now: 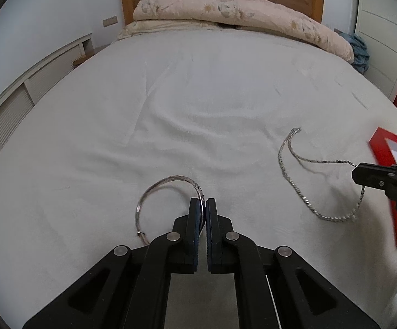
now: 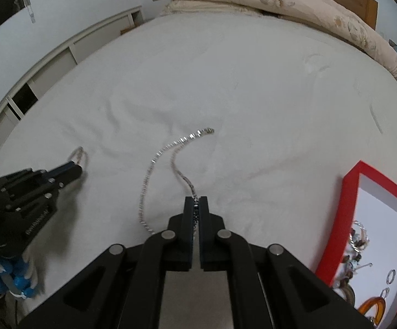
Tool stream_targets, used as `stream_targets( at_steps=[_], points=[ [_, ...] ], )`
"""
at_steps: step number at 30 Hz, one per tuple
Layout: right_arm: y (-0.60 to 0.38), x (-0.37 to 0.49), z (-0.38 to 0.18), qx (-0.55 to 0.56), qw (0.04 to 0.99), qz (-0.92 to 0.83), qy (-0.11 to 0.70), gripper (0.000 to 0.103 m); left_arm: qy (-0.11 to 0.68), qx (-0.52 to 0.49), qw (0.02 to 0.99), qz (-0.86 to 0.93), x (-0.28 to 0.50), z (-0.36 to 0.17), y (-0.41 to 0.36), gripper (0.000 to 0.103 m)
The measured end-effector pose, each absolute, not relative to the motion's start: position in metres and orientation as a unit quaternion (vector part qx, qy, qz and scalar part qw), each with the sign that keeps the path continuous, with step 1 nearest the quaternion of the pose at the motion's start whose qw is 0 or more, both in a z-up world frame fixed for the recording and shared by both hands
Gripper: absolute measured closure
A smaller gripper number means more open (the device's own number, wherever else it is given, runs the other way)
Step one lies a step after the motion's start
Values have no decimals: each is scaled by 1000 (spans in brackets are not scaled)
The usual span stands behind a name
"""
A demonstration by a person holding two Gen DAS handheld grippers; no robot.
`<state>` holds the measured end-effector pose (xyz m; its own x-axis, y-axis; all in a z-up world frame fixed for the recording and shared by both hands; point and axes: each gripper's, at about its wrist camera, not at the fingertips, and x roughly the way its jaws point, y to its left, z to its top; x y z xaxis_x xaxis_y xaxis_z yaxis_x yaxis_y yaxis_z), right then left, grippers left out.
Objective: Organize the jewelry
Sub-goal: 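Lift and carry the chain and bangle over the red box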
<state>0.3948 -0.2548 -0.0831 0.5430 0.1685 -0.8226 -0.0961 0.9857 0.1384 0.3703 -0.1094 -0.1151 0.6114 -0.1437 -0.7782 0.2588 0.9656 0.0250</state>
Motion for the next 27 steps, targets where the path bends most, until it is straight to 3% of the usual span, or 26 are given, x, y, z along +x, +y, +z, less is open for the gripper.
stream_targets(
  at_steps=[17,27],
  points=[
    [-244,339,35,44,917,78,389,101,368,55,919,-133,319,-19,-107,98],
    [-288,281,99,50,939,43,338,101,355,34,905,-230,291,37,-155,98]
  ],
)
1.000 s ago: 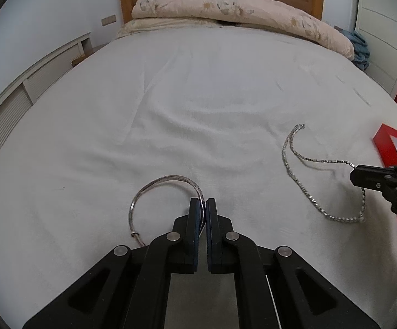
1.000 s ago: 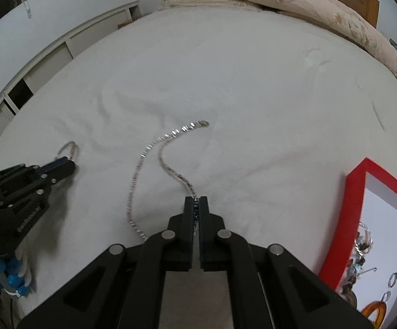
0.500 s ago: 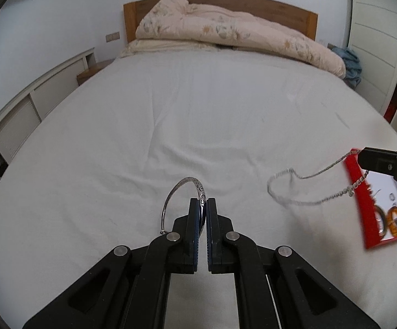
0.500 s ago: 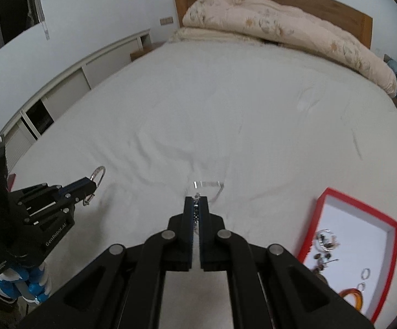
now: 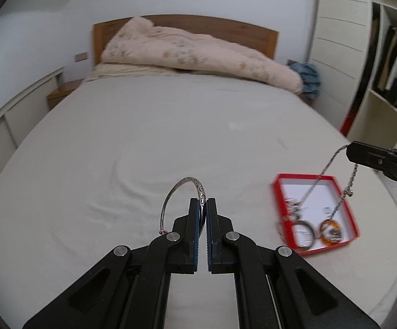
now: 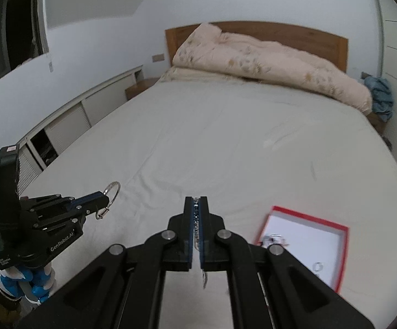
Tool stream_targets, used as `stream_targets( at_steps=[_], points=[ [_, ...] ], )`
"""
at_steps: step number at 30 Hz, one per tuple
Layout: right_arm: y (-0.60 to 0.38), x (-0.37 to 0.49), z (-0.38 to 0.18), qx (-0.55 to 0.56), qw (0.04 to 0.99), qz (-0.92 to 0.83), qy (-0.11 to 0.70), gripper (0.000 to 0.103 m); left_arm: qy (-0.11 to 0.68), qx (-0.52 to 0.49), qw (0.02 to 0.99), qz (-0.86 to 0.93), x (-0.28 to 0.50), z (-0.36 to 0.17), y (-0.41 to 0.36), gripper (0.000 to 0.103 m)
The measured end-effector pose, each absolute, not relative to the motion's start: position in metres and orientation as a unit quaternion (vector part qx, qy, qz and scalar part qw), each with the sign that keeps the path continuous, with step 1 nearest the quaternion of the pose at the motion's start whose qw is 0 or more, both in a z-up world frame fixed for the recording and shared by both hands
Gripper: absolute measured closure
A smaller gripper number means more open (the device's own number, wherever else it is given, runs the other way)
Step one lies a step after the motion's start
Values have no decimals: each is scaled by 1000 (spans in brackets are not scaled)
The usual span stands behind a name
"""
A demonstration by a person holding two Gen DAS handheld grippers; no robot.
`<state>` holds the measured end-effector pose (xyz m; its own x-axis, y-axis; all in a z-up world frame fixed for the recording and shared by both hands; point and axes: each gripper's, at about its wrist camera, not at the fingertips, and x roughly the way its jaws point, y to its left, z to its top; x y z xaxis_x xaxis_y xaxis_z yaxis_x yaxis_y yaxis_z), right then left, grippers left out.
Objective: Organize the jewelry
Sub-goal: 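Lift and carry the chain and bangle over the red box, then open both tools to drop the chain and bangle into the red box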
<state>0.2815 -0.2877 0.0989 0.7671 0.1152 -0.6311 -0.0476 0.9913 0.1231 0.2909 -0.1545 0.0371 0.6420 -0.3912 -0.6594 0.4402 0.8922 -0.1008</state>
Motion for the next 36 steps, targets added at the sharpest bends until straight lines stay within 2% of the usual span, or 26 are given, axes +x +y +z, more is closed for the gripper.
stream_targets(
  at_steps=[6,11,21,27,36],
  points=[
    [-328,265,117,51,945,15,321,101,352,44,893,-278,287,53,-212,98],
    [-376,264,108,59,945,-15,323,101,357,65,878,-311,289,45,-278,98],
    [-458,268,24,111,924,-53,361,101,412,118,833,-349,293,-33,-396,98],
    [-482,268,-19,135,913,-63,381,100,437,133,817,-351,293,-75,-425,98],
    [-497,270,-61,153,895,-66,413,98,462,127,801,-360,302,-102,-441,99]
  ],
)
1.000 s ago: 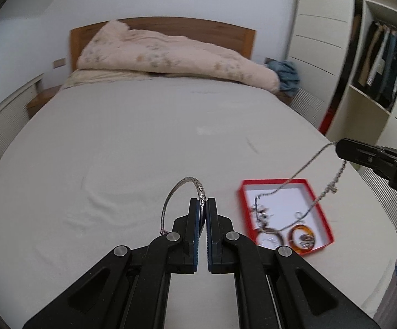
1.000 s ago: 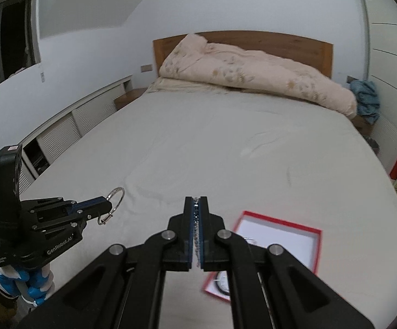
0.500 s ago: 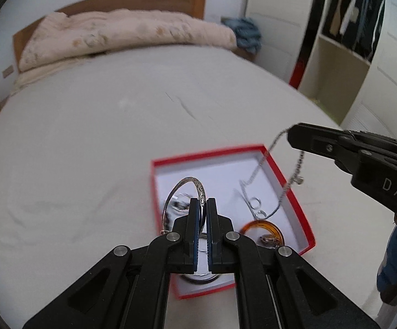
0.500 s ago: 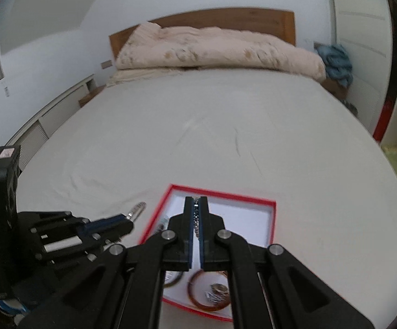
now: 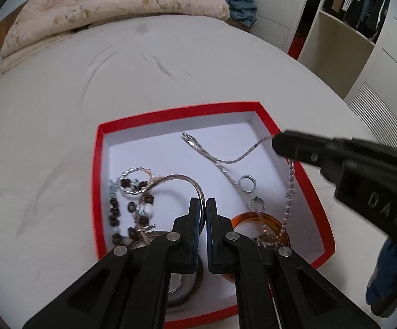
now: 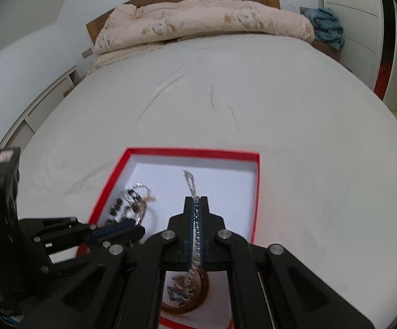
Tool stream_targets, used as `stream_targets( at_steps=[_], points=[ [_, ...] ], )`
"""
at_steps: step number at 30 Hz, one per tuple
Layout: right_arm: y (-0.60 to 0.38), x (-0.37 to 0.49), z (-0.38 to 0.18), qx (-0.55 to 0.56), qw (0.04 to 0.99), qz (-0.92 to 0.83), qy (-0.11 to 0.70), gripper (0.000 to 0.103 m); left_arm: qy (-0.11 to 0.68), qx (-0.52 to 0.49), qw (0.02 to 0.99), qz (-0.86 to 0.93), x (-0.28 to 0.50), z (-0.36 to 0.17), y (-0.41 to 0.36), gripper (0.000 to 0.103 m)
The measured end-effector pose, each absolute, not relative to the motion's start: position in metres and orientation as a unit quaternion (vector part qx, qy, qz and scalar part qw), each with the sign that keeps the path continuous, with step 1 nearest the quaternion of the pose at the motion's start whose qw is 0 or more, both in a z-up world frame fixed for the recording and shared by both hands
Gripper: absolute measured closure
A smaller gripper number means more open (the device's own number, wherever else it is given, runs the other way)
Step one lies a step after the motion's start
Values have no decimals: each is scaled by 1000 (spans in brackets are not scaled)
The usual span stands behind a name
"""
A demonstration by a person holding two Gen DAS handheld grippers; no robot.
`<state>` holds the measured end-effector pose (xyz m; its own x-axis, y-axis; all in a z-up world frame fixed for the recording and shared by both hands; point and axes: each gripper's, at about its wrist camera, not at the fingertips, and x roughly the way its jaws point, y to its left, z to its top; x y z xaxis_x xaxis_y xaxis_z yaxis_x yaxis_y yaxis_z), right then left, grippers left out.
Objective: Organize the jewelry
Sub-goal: 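Open both tools to drop the chain and bangle into the red box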
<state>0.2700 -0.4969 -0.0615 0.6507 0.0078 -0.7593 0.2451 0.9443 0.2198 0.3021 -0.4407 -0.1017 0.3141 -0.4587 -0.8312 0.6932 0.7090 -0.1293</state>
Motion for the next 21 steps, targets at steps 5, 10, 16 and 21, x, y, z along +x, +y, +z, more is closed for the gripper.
stream_targets(
  at_steps=[5,10,16,21],
  points=[
    [-505,260,-74,160,887,-76,427,98,471,118,793,-367,307,-107,-444,96],
    [-509,251,-70,158,887,-80,426,96,466,106,800,-364,303,-98,-438,67],
    [-506,237,-53,153,890,-90,420,81,455,102,811,-354,292,-77,-419,62],
    [-491,218,-29,147,895,-94,411,80,435,104,828,-337,274,-48,-391,53]
  ],
)
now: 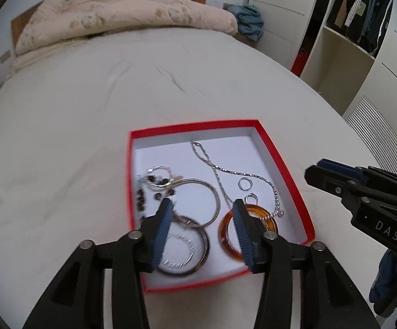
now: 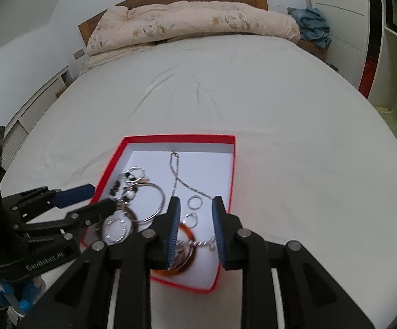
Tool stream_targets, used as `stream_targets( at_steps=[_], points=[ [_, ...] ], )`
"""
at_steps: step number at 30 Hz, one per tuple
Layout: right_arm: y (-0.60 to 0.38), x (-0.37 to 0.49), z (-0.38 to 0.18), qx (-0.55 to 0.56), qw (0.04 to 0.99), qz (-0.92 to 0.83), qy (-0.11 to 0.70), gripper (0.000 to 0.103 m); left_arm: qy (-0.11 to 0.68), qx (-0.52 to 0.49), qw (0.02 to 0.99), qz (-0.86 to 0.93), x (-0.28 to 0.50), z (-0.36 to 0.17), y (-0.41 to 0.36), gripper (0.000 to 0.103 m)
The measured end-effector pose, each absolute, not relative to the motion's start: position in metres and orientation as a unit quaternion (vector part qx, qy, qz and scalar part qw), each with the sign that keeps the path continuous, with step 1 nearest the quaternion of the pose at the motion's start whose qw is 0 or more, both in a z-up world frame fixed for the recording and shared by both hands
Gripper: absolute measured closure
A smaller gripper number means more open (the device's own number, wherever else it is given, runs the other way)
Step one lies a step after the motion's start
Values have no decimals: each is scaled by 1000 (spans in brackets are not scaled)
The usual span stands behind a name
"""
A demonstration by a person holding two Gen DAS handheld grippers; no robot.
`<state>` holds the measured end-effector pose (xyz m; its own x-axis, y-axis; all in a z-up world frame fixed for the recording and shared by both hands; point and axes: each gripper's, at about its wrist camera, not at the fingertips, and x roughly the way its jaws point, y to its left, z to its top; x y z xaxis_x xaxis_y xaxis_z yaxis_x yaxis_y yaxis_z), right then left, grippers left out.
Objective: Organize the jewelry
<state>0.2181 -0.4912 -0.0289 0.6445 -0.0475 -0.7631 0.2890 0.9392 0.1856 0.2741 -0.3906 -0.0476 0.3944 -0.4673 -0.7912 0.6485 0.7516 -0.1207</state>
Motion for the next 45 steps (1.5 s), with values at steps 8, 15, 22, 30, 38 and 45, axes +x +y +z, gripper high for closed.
stream_targets(
  at_steps=[8,15,22,30,38,45],
  points=[
    [-435,174,17,131,909,-87,386,60,389,98,867,-295,230,6,-333,29],
    [-373,134,51,103,924,-75,361,45,343,93,898,-258,176,50,-269,17],
    [-319,95,71,78,934,-66,344,38,315,93,915,-233,130,71,-219,8],
    [-282,58,75,63,938,-73,332,32,314,78,923,-208,89,76,-166,8],
    [-251,25,76,51,942,-82,321,31,291,67,936,-185,50,86,-128,8],
    [-229,3,88,28,950,-82,301,31,261,62,947,-180,15,97,-107,8]
  ],
)
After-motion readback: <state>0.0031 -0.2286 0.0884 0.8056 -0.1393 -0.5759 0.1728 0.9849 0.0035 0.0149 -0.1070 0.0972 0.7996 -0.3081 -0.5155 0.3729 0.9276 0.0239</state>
